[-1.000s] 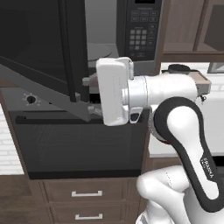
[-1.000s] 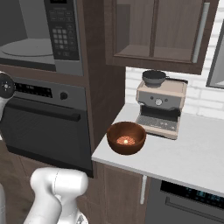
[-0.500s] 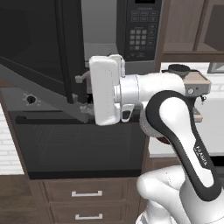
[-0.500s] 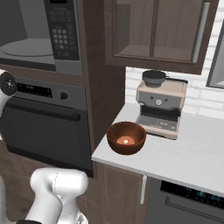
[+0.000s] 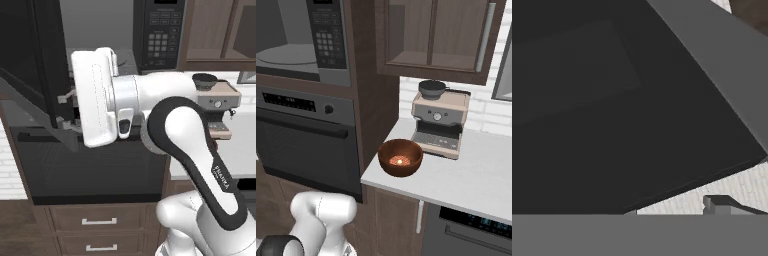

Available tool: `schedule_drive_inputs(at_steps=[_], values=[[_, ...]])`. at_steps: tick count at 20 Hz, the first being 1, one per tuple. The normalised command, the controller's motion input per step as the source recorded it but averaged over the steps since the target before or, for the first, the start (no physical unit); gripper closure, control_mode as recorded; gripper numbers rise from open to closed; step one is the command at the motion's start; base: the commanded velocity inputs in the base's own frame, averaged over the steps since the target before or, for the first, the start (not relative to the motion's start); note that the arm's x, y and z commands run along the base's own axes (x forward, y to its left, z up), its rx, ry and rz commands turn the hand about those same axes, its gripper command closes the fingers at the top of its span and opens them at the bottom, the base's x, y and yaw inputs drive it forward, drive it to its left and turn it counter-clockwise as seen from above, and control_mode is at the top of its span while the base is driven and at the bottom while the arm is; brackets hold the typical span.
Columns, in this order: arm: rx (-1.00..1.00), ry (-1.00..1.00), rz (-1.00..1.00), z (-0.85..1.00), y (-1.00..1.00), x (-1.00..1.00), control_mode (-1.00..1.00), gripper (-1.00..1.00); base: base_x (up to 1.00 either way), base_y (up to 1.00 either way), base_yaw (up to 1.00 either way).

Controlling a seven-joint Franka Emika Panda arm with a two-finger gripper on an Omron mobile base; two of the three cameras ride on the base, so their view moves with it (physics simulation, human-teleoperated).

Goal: Open the microwave, place the bowl with waffle inside the microwave, then close the microwave door and turn it on.

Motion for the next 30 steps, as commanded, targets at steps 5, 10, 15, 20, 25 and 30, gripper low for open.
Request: schedule_drive_inputs(at_steps=[5, 10, 15, 20, 25, 30], values=[[-0.08, 0.32, 0.00, -0.60, 0.73, 0.33, -1.00, -1.00, 0.00, 0.00, 0.00], [0.07, 0.02, 0.01, 0.00, -1.00, -0.88, -1.00, -1.00, 0.00, 0.00, 0.00], [0.17, -0.05, 0.02, 0.00, -1.00, -1.00, -1.00, -1.00, 0.00, 0.00, 0.00], [0.02, 0.00, -0.01, -0.03, -1.00, -0.17, -1.00, -1.00, 0.00, 0.00, 0.00], [-0.01, 0.02, -0.01, -0.35, -1.00, 0.30, -1.00, -1.00, 0.00, 0.00, 0.00], [-0.05, 0.01, -0.01, -0.65, -1.00, 0.24, -1.00, -1.00, 0.00, 0.00, 0.00]])
